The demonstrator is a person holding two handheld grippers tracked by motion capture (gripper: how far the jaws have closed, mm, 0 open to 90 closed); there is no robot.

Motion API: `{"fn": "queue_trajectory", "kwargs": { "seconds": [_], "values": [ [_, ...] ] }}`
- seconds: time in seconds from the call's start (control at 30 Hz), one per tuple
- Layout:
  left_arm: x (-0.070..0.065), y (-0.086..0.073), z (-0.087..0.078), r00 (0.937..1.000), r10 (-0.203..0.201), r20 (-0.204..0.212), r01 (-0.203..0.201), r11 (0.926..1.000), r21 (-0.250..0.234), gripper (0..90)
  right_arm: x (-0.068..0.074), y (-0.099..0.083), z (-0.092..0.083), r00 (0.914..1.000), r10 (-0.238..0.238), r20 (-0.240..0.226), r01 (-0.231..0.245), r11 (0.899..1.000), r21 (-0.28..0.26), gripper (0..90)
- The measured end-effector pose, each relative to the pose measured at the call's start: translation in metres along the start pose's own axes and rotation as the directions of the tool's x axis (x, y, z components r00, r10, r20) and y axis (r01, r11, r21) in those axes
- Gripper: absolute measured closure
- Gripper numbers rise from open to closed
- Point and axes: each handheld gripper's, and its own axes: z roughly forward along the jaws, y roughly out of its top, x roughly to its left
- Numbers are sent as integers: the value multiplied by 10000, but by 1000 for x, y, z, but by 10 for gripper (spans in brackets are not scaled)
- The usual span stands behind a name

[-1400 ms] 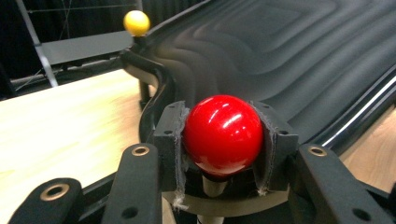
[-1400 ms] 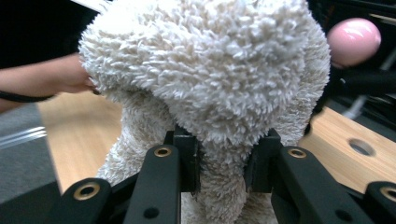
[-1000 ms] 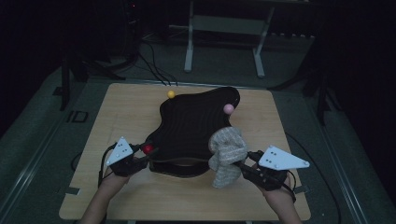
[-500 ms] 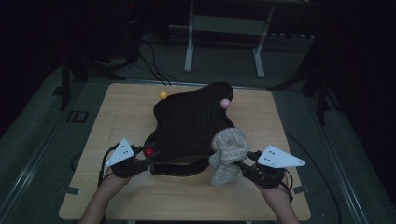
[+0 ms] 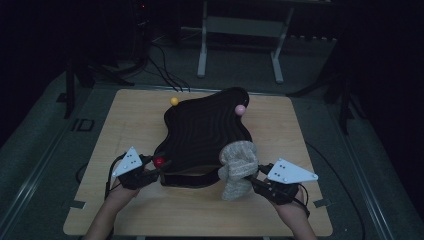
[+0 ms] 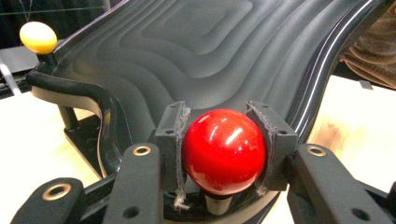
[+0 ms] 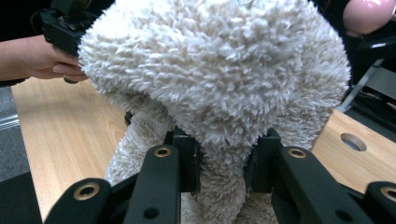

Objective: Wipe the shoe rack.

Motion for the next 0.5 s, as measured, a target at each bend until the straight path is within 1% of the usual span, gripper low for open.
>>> {"fn": "queue_trajectory", "kwargs": {
  "seconds": [0.03, 0.1, 0.13, 0.23, 0.27, 0.3, 0.33, 0.37, 0.4, 0.5],
  "values": [
    [0, 0, 0, 10000, 3, 4, -3, 10000, 7, 594, -1, 3, -2, 10000, 7, -7, -7, 10000, -72, 706],
    [0, 0, 0, 10000, 29, 25, -29, 10000, 2, 595, -2, 7, -5, 9998, 27, 190, -22, 9996, -268, 706],
    [0, 0, 0, 10000, 40, 35, -40, 10000, -9, 595, -3, 7, -5, 9998, 57, 196, -52, 9996, -278, 706],
    [1, 0, 0, 10000, 35, 19, -35, 10000, -4, 595, 1, -2, 3, 9999, 155, -49, -155, 9998, -120, 706],
    [2, 0, 0, 10000, 33, 32, -33, 10000, -24, 595, 3, -5, 6, 9998, 136, -159, -135, 9999, 55, 706],
    [2, 0, 0, 10000, 33, 32, -33, 10000, -24, 595, 6, -8, 9, 9997, 26, -258, -19, 9996, 273, 705],
    [2, -1, 0, 10000, 2, 46, -2, 10000, -61, 595, 6, -8, 9, 9997, 26, -258, -19, 9996, 273, 705],
    [2, 0, 0, 10000, -8, 31, 8, 10000, -29, 595, 9, -4, 9, 9995, -117, -306, 125, 9996, 260, 704],
    [2, 0, 0, 10000, -12, 38, 12, 10000, -17, 596, 9, -2, 9, 9995, -140, -287, 146, 9997, 194, 704],
    [2, 0, 0, 10000, -12, 71, 12, 10000, -22, 595, 9, 2, 9, 9995, -80, -311, 82, 10000, 47, 703]
  ]
}}
